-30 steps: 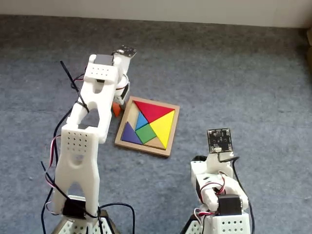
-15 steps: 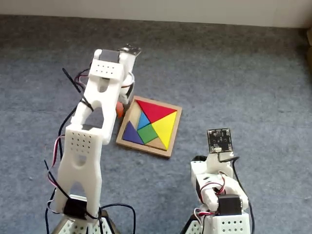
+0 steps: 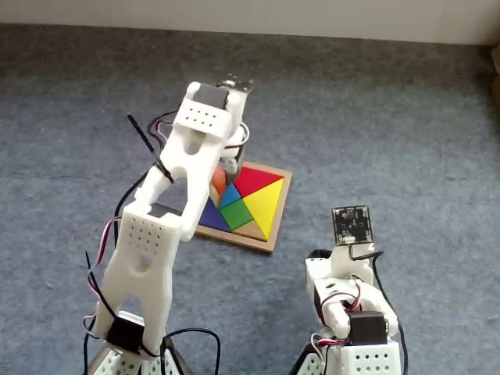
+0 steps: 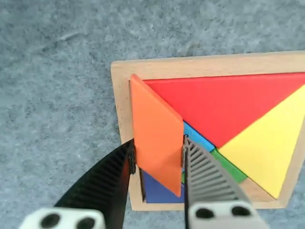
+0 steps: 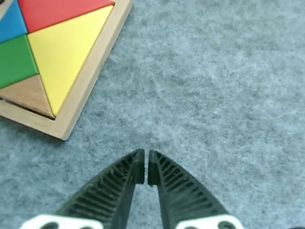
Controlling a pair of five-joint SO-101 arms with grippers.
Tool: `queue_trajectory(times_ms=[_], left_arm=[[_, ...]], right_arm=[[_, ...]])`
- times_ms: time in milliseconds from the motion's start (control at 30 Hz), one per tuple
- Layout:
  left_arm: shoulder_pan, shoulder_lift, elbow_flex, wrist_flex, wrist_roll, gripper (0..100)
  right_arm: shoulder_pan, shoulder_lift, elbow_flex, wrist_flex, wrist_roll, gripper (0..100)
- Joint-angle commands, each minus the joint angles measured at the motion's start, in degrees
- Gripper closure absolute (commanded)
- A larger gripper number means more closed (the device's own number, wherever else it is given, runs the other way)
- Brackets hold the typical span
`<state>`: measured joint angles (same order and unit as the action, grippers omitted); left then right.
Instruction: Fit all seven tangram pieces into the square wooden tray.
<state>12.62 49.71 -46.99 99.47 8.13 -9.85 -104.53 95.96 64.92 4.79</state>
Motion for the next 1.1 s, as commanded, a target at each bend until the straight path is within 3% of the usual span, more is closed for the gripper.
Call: queue_trajectory(times_ms=[0,433,767,833,933,1067], left_arm=[[1.3,-4.1,1.3,0.8,0.8,85],[0.6,-4.4,1.3,1.0,0.4,82],[-3.6,-4.4,-0.7,1.0,0.8,82],[-3.6,-4.8,-0.7,1.0,0.8,86],[-3.5,-9.9,-0.1,1.0,0.5,100],[-2.8,-18.9,6.5,0.7,0.8,100]], right_arm=[[0.5,-0.7,6.1,0.2,-0.1,96.9],[0.5,-0.7,6.1,0.2,-0.1,96.9],[0.5,-0.7,6.1,0.2,-0.1,96.9],[0.5,-0.7,6.1,0.1,-0.1,96.9],[0.5,-0.7,6.1,0.1,-0.2,96.9],[0.5,-0.7,6.1,0.1,-0.2,96.9]])
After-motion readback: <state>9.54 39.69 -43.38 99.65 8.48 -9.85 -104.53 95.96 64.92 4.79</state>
